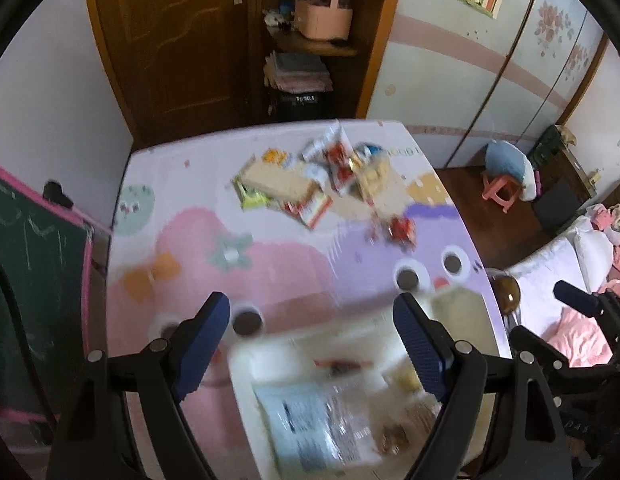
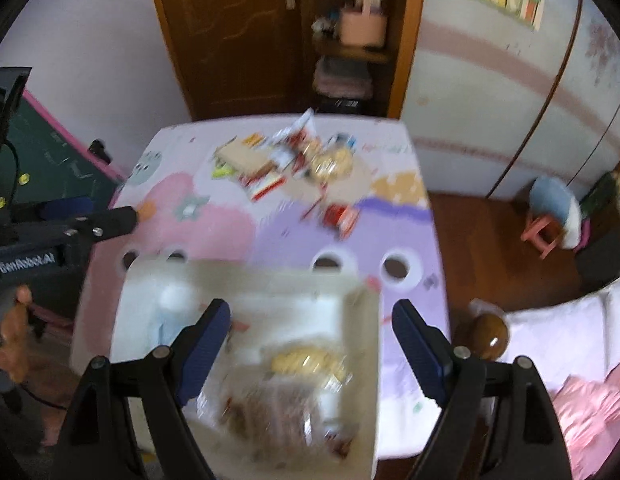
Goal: Organize snacks
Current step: 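Move both grippers back toward the remaining snacks on the table, then grasp the beige wafer pack with the left gripper while the right grasps the red-orange packet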
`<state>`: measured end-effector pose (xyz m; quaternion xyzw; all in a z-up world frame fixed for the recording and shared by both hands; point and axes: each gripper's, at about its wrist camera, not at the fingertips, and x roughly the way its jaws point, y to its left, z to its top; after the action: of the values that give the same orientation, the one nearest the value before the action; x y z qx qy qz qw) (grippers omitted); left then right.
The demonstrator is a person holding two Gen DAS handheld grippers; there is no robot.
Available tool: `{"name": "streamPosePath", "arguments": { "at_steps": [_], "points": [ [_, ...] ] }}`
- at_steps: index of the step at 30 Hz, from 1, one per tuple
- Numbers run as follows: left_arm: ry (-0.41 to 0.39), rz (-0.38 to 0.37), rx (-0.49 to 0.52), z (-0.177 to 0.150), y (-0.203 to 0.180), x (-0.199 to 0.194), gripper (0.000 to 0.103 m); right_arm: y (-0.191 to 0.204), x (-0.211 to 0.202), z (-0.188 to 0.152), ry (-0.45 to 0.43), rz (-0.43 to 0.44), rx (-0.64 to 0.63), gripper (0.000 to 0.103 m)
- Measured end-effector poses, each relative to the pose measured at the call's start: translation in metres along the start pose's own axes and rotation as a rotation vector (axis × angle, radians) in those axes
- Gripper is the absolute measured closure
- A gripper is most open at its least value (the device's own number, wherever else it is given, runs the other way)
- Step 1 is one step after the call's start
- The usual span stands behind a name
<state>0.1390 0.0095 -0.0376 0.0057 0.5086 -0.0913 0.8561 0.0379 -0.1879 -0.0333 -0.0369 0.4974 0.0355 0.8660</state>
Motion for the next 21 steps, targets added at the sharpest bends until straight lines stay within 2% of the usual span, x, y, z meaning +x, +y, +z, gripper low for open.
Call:
{"name": "streamPosePath", "arguments": {
  "at_steps": [3, 6, 10, 11, 15, 21],
  "points": [
    [-0.009, -0.009, 0.006, 0.027, 0.01, 0.005, 0.02, -0.004, 0.007, 0.024, -0.02, -0.034, -0.025, 0.019],
    [-0.012, -0.008, 0.011, 0.056, 0.019, 0.015, 0.02, -0.012, 0.017, 0.054, -0.043, -0.01, -0.056, 0.019],
    [0.005, 0.014, 0.037, 0.093, 0.028, 0.042, 0.019, -0.024, 0.041, 0.087, -0.06, -0.046, -0.1, 0.019],
    [0.014, 0.023, 0.042, 0.1, 0.031, 0.051, 0.019, -0.028, 0.049, 0.093, -0.057, -0.029, -0.108, 0.019],
    [0.08, 0.044, 0.053, 0.126, 0.041, 0.098, 0.019, -0.04, 0.103, 0.117, 0.011, 0.026, -0.184, 0.019],
    [0.177, 0.041, 0.064, 0.132, 0.052, 0.158, 0.019, -0.035, 0.193, 0.108, 0.171, 0.042, -0.333, 0.02]
  ]
}}
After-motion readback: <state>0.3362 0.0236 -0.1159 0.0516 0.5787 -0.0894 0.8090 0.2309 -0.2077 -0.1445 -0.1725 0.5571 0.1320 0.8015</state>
